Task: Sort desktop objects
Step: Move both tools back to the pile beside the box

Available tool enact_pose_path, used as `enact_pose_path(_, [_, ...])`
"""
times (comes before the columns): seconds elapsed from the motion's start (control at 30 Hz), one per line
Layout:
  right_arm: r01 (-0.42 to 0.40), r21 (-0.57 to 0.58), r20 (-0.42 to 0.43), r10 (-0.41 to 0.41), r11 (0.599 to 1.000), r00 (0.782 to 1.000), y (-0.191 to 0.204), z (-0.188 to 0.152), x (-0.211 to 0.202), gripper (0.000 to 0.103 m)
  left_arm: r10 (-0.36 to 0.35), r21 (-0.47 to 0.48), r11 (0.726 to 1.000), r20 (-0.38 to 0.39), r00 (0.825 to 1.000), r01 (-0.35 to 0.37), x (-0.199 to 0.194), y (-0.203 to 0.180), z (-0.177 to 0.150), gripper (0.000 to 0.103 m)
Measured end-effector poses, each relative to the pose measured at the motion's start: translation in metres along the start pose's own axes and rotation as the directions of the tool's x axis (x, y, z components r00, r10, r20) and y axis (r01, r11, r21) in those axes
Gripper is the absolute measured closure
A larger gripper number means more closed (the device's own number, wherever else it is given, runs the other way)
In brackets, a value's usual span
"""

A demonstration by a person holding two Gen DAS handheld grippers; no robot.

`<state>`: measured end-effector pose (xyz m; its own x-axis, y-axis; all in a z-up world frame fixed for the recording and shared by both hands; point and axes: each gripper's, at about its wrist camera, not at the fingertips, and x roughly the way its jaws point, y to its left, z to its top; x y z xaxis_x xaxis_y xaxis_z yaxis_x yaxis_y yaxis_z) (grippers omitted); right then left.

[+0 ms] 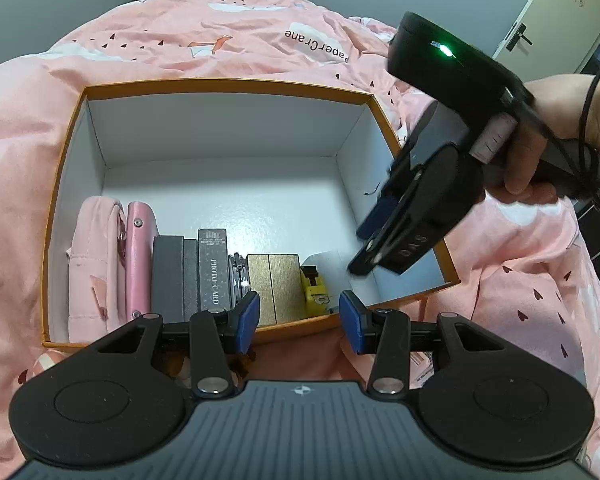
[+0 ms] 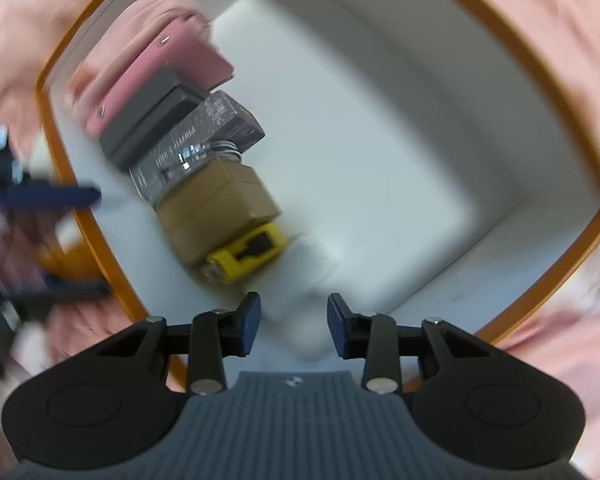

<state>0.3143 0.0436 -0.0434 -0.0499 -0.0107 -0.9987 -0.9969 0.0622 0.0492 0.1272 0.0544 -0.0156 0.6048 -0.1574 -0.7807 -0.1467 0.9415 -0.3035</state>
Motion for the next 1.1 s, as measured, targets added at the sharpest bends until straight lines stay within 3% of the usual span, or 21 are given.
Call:
enact_pose_path(0.1, [0.129, -0.212, 0.015, -0.129, 0.969, 0.992, 0.011, -0.002, 0.001, 0.066, 0.004, -0.002, 1.000, 0.000, 1.000, -0.004, 0.000, 0.001, 0.000, 0.052])
enact_pose_path(0.2, [0.189, -0.443, 0.043, -0.190, 0.876, 0.981, 0.026, -0.009, 0.011, 0.064, 0.001, -0.011, 1.000, -0.003, 1.000, -0.001, 0.000, 0.002, 0.000, 0.052])
enact_pose_path(0.33, [0.202, -0.629, 0.068, -0.206, 0.751, 0.976, 0.036, -0.014, 0.023, 0.064, 0.009, -0.023, 1.000, -0.002, 1.000, -0.009, 0.000, 0.005, 0.000, 0.052])
enact_pose_path(0.47, [0.167, -0.708, 0.041, -0.197, 0.686, 0.980, 0.036, -0.013, 0.033, 0.066, 0.012, -0.036, 0.999, 0.002, 1.000, -0.012, -0.001, 0.008, 0.000, 0.052])
enact_pose_path(0.6, [0.123, -0.705, 0.015, -0.158, 0.699, 0.987, 0.027, -0.009, 0.036, 0.076, 0.011, -0.043, 0.999, 0.001, 1.000, -0.011, 0.000, 0.011, 0.000, 0.052])
enact_pose_path(0.83, [0.082, -0.654, 0.022, -0.090, 0.752, 0.996, 0.007, -0.006, 0.027, 0.076, 0.009, -0.046, 0.999, 0.000, 1.000, -0.009, 0.001, 0.013, 0.000, 0.052])
enact_pose_path(1.0, [0.106, -0.622, 0.029, -0.113, 0.776, 0.993, 0.000, -0.006, 0.027, 0.076, 0.011, -0.022, 1.000, 0.005, 1.000, -0.010, -0.002, 0.011, -0.001, 0.052])
enact_pose_path(1.1, [0.127, -0.545, 0.053, -0.117, 0.829, 0.992, -0.009, -0.007, 0.010, 0.075, 0.003, 0.001, 1.000, 0.015, 1.000, -0.003, -0.010, 0.009, -0.001, 0.052])
